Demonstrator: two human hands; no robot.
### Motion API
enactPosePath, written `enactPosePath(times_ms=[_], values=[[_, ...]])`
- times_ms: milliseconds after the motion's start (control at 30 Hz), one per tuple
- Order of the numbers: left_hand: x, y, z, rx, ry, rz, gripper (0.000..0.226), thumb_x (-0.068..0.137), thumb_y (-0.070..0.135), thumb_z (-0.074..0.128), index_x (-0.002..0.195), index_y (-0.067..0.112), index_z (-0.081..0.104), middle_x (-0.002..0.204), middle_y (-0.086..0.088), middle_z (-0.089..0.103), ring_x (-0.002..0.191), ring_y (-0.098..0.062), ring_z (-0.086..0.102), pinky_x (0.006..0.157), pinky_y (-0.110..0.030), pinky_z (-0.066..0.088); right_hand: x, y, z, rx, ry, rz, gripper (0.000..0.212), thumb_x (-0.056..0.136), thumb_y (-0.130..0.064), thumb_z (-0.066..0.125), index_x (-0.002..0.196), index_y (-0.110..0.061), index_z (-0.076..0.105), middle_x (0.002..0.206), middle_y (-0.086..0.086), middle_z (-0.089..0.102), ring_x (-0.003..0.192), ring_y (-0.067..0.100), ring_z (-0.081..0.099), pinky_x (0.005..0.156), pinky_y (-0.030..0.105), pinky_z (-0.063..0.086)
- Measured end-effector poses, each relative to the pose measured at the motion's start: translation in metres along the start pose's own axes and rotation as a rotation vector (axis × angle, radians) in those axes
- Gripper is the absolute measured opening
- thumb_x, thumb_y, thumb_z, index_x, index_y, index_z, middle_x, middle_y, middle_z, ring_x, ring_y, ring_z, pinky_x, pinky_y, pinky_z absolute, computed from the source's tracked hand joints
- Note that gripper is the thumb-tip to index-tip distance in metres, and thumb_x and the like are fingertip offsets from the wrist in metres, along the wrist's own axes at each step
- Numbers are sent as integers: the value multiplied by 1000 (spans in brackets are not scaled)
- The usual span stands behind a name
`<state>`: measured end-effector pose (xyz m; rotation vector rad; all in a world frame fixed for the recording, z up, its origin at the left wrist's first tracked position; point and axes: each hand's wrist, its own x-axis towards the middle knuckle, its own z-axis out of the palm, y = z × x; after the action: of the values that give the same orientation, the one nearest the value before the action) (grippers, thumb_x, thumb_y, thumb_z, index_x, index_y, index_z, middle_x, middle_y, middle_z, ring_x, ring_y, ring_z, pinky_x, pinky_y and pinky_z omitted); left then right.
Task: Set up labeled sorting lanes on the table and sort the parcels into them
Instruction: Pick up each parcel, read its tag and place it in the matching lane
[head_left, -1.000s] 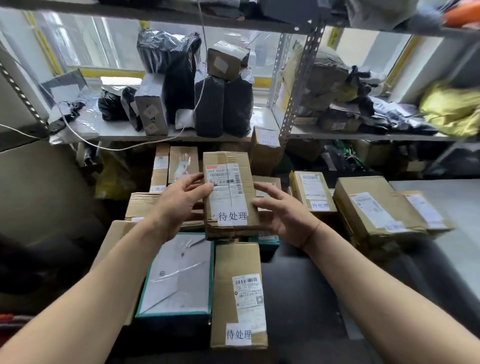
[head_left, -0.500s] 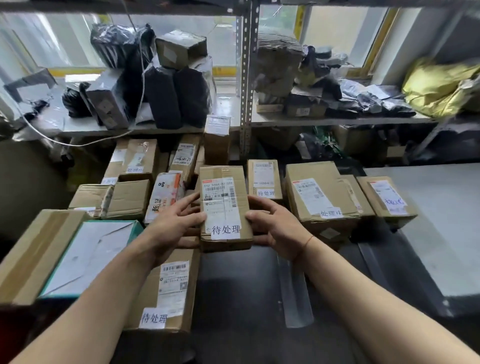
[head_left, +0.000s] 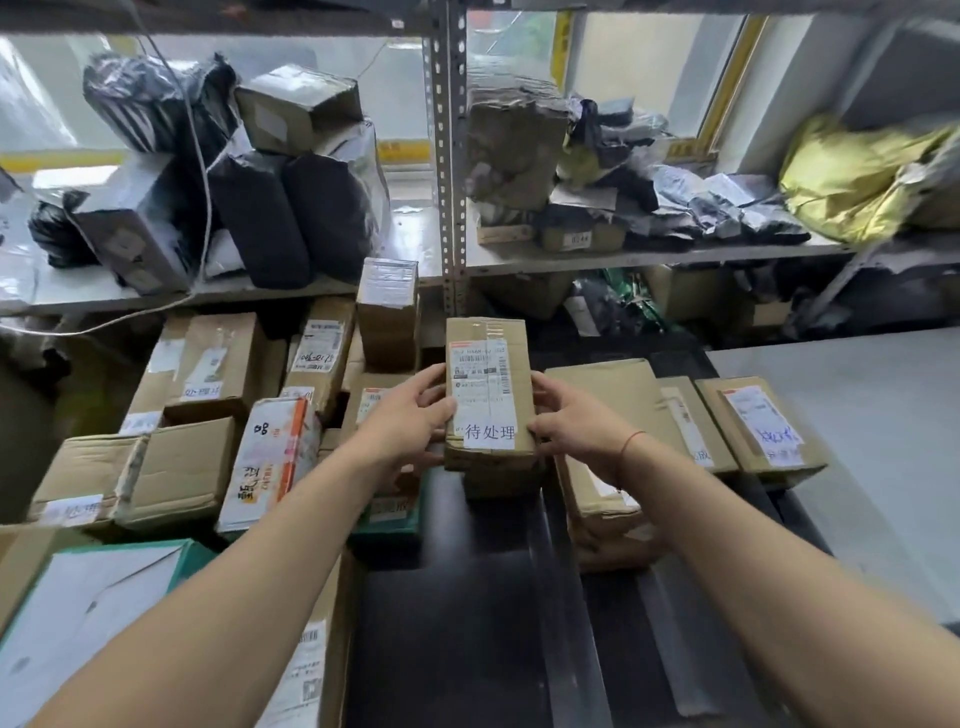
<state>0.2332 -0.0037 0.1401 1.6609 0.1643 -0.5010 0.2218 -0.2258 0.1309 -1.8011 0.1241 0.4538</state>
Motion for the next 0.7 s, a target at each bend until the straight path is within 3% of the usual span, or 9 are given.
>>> enactPosePath(times_ms=[100, 233, 333, 467, 633, 700], values=[[33, 4, 3, 14, -25, -7, 56, 107, 20, 61, 157, 39, 43, 135, 11, 70, 98, -19, 79, 66, -36, 64, 24, -10, -8, -122, 83, -22, 55, 95, 11, 59, 136, -26, 57, 123, -6, 69, 125, 23, 67, 74, 32, 63], [65, 2, 7, 33, -36, -20, 57, 107, 18, 61, 157, 37, 43, 136, 6, 69, 98, -18, 79, 69, -39, 65, 49, -17, -19, -369, 151, 4, 54, 90, 4, 72, 139, -17, 64, 130, 0, 73, 123, 21, 68, 98, 49, 61], [84, -3, 7, 21, -33, -58, 56, 106, 18, 62, 156, 35, 44, 131, 5, 72, 98, -17, 79, 72, -42, 67, 62, -19, -24, -501, 150, 32, 55, 87, 1, 72, 139, -16, 66, 130, -2, 74, 121, 20, 69, 101, 44, 60], [97, -9, 8, 20, -30, -90, 61, 104, 17, 67, 157, 35, 45, 130, 5, 74, 106, -17, 76, 74, -49, 67, 71, -24, -23, -683, 137, 48, 46, 97, -9, 69, 142, -14, 61, 139, 5, 68, 125, 27, 64, 104, 38, 56], [101, -20, 10, 19, -25, -114, 66, 103, 16, 68, 160, 34, 40, 142, 2, 67, 109, -18, 75, 70, -45, 67, 72, -16, -19, -773, 134, 62, 50, 101, -13, 64, 149, -10, 52, 144, 9, 63, 128, 30, 61, 109, 39, 51], [101, -24, 12, 50, -17, -89, 65, 104, 18, 67, 160, 35, 40, 145, 2, 65, 108, -16, 74, 68, -41, 67, 71, -13, -19, -791, 143, 60, 48, 101, -12, 64, 148, -10, 53, 143, 9, 63, 127, 30, 61, 104, 34, 50]])
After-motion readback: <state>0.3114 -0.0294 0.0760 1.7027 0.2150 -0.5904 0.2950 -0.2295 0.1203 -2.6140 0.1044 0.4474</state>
